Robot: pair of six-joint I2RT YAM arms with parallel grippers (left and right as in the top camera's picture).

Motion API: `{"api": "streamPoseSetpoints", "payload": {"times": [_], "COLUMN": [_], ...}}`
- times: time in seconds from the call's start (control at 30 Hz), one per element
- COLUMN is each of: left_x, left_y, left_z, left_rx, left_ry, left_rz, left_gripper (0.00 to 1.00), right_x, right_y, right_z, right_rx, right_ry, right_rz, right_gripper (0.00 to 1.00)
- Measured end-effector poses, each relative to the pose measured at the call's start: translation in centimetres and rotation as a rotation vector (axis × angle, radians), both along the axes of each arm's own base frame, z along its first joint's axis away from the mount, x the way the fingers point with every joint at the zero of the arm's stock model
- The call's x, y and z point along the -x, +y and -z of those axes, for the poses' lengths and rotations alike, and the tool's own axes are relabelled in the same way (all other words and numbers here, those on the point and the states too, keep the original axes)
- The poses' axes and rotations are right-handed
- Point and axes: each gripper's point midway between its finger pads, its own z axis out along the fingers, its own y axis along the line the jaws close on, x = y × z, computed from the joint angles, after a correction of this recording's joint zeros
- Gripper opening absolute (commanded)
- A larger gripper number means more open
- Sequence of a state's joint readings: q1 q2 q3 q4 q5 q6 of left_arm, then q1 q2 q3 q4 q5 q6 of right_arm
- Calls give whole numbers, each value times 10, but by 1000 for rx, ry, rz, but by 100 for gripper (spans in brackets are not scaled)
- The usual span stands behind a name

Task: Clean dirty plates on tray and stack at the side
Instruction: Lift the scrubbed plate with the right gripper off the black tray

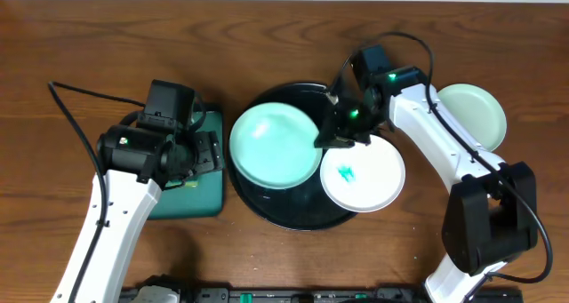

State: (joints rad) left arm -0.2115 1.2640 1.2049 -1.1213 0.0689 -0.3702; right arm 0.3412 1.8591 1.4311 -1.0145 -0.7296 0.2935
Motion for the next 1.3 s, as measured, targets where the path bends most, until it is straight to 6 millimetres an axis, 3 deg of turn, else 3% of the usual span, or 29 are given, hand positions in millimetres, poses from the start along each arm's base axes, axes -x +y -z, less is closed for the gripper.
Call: {"api": "streamPoseSetpoints", "payload": {"times": [0.13, 0.27, 0.5, 0.77, 0.97, 1.13, 1.3], "left_x": [1, 4, 7, 7, 7, 7, 7], "left_y": [-2, -3, -3, -4, -4, -4, -4], "left_z": [0, 1, 2, 2, 2, 2, 2], "left_rx": [12, 15, 20, 22, 22, 22, 22], "left_ry": [4, 16, 32, 32, 32, 31, 31], "left_rz": [4, 6, 8, 9, 9, 9, 9], "left_gripper": [81, 81, 81, 81, 81, 82, 81], "right_x": [-7, -30, -77, -89, -92, -90, -86], "right_y": [16, 16, -27, -68, -95, -97, -91], "right_z": [-15, -14, 5, 19, -11, -44, -55], "right_rx": [-125, -110, 110, 363, 548, 667, 810], "right_ry": [-49, -150, -308, -379, -521, -682, -792], "right_rz": [-30, -7, 115, 155, 175, 116, 21], "right_gripper": [2, 1, 2, 2, 2, 2, 1]}}
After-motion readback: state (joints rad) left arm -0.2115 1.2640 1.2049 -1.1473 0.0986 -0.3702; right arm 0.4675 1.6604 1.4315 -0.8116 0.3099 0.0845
